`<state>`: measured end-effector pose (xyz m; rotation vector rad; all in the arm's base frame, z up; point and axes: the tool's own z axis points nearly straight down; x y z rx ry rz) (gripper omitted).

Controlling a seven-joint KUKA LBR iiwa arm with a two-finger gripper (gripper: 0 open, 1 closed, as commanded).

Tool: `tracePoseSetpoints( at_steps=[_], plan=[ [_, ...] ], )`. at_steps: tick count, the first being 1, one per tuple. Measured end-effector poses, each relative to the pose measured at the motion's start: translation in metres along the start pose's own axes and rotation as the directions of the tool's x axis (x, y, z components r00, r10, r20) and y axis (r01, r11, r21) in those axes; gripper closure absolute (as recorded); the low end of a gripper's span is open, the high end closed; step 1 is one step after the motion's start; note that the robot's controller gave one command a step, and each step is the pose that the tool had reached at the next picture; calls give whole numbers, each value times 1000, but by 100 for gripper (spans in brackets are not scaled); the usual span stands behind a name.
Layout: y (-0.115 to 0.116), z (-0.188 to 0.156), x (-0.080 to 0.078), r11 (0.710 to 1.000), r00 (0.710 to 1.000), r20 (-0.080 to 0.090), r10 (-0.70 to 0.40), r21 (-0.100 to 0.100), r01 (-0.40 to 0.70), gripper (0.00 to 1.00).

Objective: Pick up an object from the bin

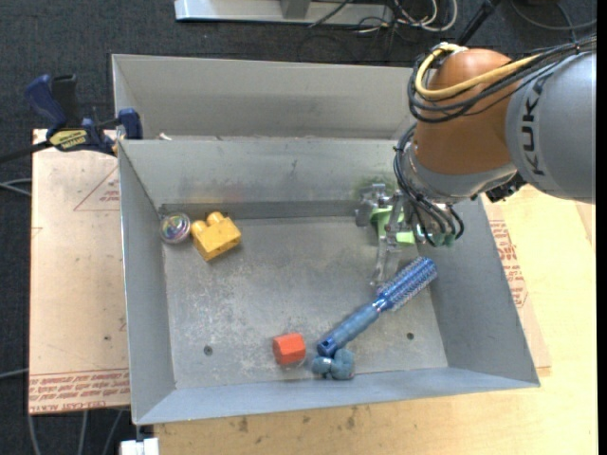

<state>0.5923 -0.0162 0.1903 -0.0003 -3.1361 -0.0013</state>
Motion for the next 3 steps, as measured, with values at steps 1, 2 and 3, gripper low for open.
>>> tracePoseSetpoints(
  at_steps=[1, 2, 3],
  plan=[
    [-50, 104, 70, 957, 957, -1, -290, 0, 290, 0],
    [-49, 102, 68, 956, 956, 5, -292, 1, 292, 100],
    [-65, -25, 32, 969, 969, 16, -248, 6, 248, 100]
  ],
)
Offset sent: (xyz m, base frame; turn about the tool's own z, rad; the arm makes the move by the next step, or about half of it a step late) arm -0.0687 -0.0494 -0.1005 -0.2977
